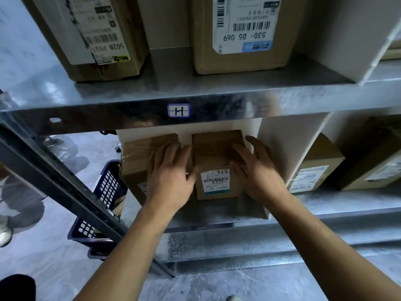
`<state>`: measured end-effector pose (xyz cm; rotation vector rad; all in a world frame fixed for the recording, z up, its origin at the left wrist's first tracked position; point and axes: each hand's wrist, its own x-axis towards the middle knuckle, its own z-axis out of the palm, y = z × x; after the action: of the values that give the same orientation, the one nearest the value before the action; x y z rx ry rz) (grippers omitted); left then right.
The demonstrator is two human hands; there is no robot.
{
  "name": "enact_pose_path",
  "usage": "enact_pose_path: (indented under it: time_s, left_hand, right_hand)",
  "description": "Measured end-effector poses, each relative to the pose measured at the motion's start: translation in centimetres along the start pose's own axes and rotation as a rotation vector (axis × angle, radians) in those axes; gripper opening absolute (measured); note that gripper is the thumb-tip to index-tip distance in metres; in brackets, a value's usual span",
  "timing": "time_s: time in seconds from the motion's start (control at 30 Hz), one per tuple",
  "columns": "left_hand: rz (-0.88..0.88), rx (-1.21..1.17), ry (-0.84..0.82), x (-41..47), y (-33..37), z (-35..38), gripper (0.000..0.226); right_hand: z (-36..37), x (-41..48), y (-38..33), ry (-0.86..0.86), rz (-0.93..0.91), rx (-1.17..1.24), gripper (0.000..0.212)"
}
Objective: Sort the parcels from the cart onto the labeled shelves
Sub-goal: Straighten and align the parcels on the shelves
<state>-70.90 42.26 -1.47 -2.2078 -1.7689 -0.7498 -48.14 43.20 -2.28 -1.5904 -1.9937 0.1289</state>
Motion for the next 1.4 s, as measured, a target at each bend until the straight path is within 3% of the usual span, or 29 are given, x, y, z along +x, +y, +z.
enact_pose_path:
  time_s: [0.27,0.4,0.57,0.9,1.3,1.4]
  left_hand:
    - [-0.166,0.007,0.025,-1.9,-5.3,-2.2,0.052]
    - [-0.239,-0.023,0.041,-3.0,-6.8,-3.0,0.052]
    - [-0.362,-0.117,-0.045,-3.6,-7.9,-3.3,0.049]
    - [-0.334,-0.157,-0.013,-3.4,-9.1,-3.1,0.039]
    - [-0.324,-0.115,-0.057,-3.8,-9.1,-3.3,0.046]
    - [-0.27,-0.151,0.017,-4.0,-8.4,-4.3,0.044]
  right_hand:
    - [0.7,1.7,-5.6,-0.078,-0.298,-0.027,0.05]
    - [2.1,3.3,-8.7,-0.249,-0.321,-0.064,0.055]
    - [3.7,4.2,-10.2,-0.311,-0.315,-0.112,0.051]
    - [5.7,3.2,-11.2,-0.159,-0.316,-0.083,0.035]
    - [5.3,2.3,-11.3,-0.087,-0.299,-0.058,0.042]
    - [3.8,1.6,-10.6,-0.048,-0.267,-0.086,0.044]
